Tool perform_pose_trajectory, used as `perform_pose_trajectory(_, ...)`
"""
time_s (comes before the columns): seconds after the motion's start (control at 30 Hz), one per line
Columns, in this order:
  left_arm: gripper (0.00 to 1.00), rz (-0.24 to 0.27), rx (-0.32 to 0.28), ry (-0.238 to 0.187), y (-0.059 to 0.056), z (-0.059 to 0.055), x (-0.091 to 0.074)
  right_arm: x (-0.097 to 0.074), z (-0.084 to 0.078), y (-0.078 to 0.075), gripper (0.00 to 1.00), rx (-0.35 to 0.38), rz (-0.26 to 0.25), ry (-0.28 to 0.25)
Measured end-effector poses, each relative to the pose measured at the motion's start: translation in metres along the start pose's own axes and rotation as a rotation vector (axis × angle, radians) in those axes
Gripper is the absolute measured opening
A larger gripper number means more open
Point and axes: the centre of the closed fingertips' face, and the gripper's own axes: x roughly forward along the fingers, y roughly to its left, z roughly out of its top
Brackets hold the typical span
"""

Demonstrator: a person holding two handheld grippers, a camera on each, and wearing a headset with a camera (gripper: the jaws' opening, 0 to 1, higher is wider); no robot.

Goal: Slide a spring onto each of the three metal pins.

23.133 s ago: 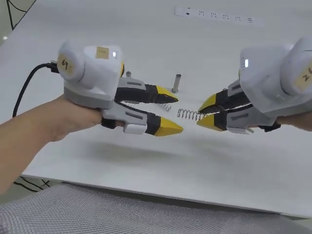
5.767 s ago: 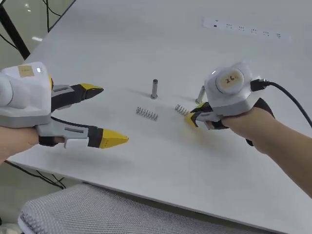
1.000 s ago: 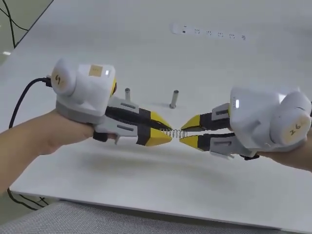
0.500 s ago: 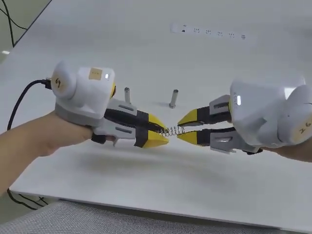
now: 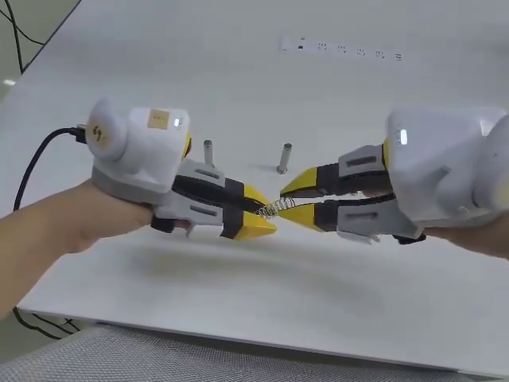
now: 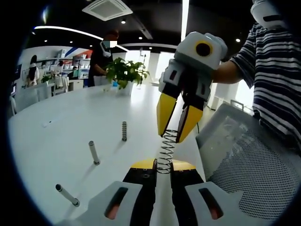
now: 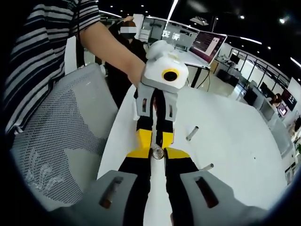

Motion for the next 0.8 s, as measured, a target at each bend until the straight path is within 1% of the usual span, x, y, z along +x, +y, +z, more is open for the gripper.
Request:
perform_pose_trajectory(0.03, 0.08, -0.003, -0.002, -0.002, -0.001, 0.001, 0.001, -0.001, 0.002, -0.002, 0.12, 0.017, -0.006, -0.019)
perform_pose_trajectory(0.07, 0.08, -0.007, -0.002, -0.008, -0.002, 0.002, 0.002, -0.001, 0.002, -0.004, 0.12, 0.017, -0.015, -0.023)
perform_pose_trajectory(0.13, 0.08, -0.01, -0.002, -0.01, -0.003, 0.003, 0.003, 0.001, 0.006, -0.004, 0.12, 0.001, -0.021, -0.027)
perform_pose_trajectory(0.33, 0.08, -0.01, -0.006, -0.021, -0.002, 0.005, 0.003, 0.004, 0.015, -0.004, 0.12, -0.013, -0.048, -0.061)
perform_pose_trajectory(0.4, 0.08, -0.01, -0.006, -0.023, -0.002, 0.006, 0.003, 0.005, 0.017, -0.004, 0.12, -0.008, -0.054, -0.073)
perform_pose_trajectory(0.5, 0.08, -0.01, -0.006, -0.026, -0.002, 0.006, 0.004, 0.007, 0.019, -0.004, 0.12, -0.02, -0.066, -0.083)
perform_pose_trajectory(0.7, 0.08, -0.01, 0.001, -0.03, -0.002, 0.008, 0.005, 0.007, 0.022, -0.004, 0.12, -0.035, -0.069, -0.09)
perform_pose_trajectory(0.8, 0.08, -0.006, 0.006, -0.029, -0.002, 0.008, 0.004, 0.007, 0.022, -0.003, 0.12, -0.03, -0.07, -0.096)
